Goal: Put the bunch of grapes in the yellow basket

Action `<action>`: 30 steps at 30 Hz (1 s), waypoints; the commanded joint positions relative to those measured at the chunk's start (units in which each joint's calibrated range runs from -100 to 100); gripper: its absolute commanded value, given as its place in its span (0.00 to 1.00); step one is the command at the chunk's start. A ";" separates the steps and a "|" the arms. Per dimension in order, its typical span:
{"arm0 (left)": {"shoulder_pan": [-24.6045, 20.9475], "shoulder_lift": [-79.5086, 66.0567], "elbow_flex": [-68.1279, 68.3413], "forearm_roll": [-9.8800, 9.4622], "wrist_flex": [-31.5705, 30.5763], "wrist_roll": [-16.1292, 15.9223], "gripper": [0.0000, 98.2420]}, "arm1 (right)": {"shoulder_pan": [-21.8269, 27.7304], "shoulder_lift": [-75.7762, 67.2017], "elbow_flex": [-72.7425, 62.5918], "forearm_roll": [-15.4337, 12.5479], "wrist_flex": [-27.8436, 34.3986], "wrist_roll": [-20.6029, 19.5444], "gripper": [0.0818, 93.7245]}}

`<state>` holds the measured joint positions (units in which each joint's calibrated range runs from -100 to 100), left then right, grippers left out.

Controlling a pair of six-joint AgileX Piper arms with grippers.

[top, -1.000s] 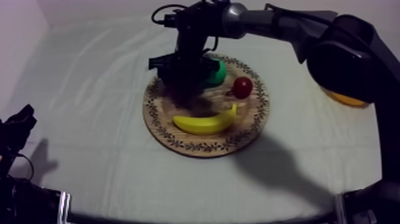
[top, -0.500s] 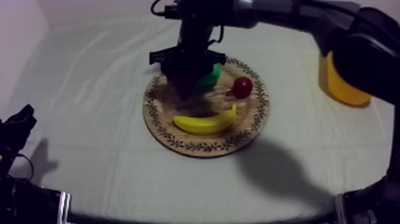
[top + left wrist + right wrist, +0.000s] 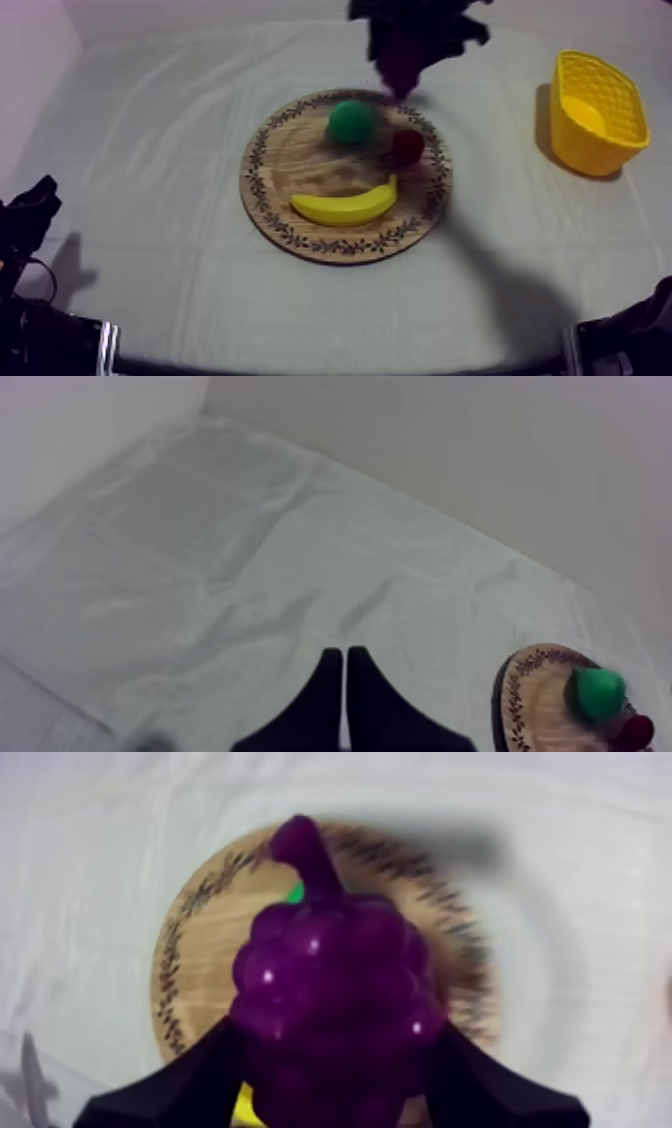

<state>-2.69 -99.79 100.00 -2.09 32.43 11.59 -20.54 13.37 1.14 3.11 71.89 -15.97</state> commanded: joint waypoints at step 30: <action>-0.03 0.05 0.00 0.01 -0.01 0.01 0.00 | 31.19 -4.91 18.18 4.40 -14.32 3.47 0.76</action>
<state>-2.69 -99.79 100.00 -2.09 32.43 11.59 10.51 8.39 19.14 7.46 57.72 -12.35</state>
